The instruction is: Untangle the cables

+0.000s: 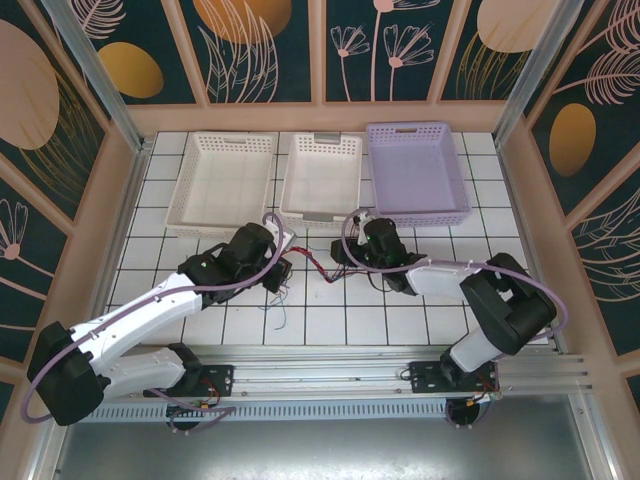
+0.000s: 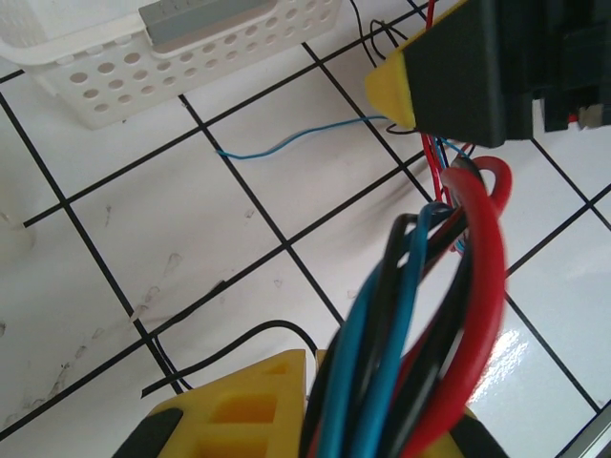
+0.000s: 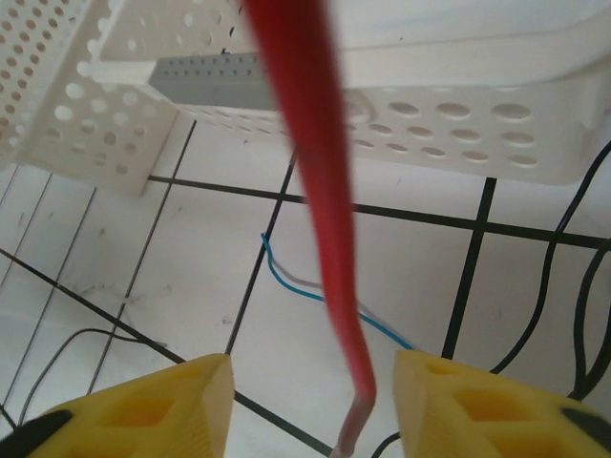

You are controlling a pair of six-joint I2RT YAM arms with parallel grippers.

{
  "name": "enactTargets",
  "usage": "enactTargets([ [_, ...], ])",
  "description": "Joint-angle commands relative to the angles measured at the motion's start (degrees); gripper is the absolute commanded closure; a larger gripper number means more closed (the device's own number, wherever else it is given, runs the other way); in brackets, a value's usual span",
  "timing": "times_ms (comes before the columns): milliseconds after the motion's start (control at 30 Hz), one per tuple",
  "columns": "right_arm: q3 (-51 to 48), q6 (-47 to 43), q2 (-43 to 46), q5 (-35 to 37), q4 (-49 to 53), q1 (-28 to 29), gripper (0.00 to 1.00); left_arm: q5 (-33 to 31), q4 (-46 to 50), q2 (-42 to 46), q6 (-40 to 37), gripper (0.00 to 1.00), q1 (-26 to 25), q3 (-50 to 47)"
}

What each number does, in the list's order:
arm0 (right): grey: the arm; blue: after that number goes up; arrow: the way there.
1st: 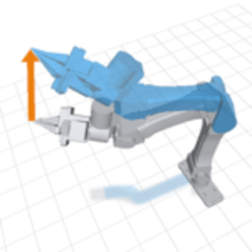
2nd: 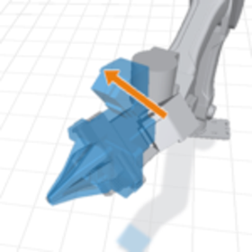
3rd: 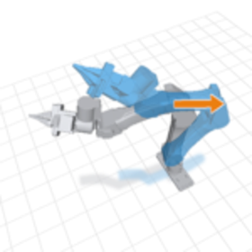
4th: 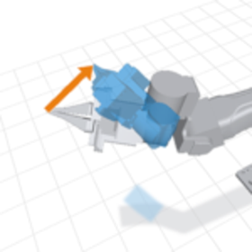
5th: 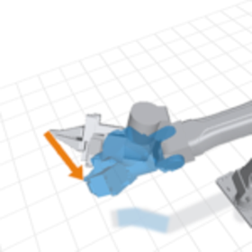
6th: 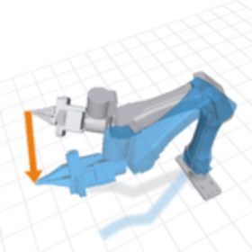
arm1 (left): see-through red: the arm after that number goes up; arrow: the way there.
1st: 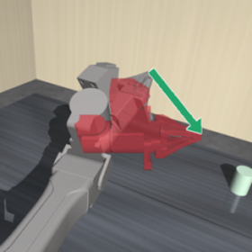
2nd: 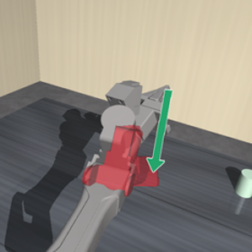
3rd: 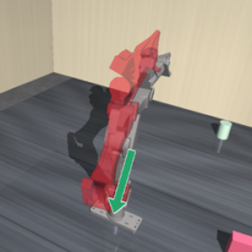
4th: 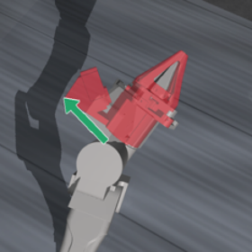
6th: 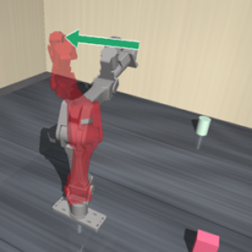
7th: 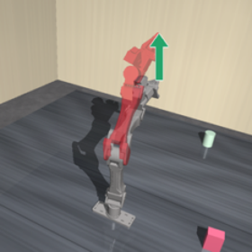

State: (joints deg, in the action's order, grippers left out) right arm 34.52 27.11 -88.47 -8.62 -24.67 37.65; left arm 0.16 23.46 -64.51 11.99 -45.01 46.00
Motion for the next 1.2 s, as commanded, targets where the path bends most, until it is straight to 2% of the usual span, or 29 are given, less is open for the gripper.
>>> enactTargets([
  [0, 2.6, -1.18, -1.22, -0.41, -4.12, 0.78, 0.56, 1.46, -1.93, 1.31, -0.91, 1.0, -0.16, -0.61],
  [67, 2.75, -1.65, -1.18, -0.35, -5.26, 1.25, 0.64, 1.75, -2.16, 1.39, -0.91, 1.0, -0.19, -0.81],
  [100, 2.95, -1.88, -1.03, -0.23, -5.3, 1.44, 0.75, 1.71, -2.19, 1.48, -0.91, 1.0, -0.25, -0.85],
  [167, 2.89, -1.93, -0.1, 1.13, -4.87, 1.54, 0.88, 1.64, -2.38, 1.71, -0.96, 1.0, -0.23, -0.93],
  [267, 1.12, -2.56, 3.15, 3.4, -4.9, 1.55, 1.0, 1.9, -2.96, 2.26, -1.01, 1.0, -0.17, -1.26],
  [667, -5.14, -3.73, 20.94, 8.08, -1.77, 0.68, 1.0, 0.48, -4.29, 4.86, -1.44, 1.0, -0.25, -2.74],
  [1033, -6.6, -3.56, 33.84, 5.96, 3.37, -0.65, 1.0, 0.33, -4.81, 3.66, -1.79, 1.0, -0.25, -3.03],
  [1167, -6.49, -3.55, 40.01, 7.53, 7.0, -0.89, 1.0, 1.0, -4.83, 2.34, -1.88, 0.93, -0.22, -2.75],
])
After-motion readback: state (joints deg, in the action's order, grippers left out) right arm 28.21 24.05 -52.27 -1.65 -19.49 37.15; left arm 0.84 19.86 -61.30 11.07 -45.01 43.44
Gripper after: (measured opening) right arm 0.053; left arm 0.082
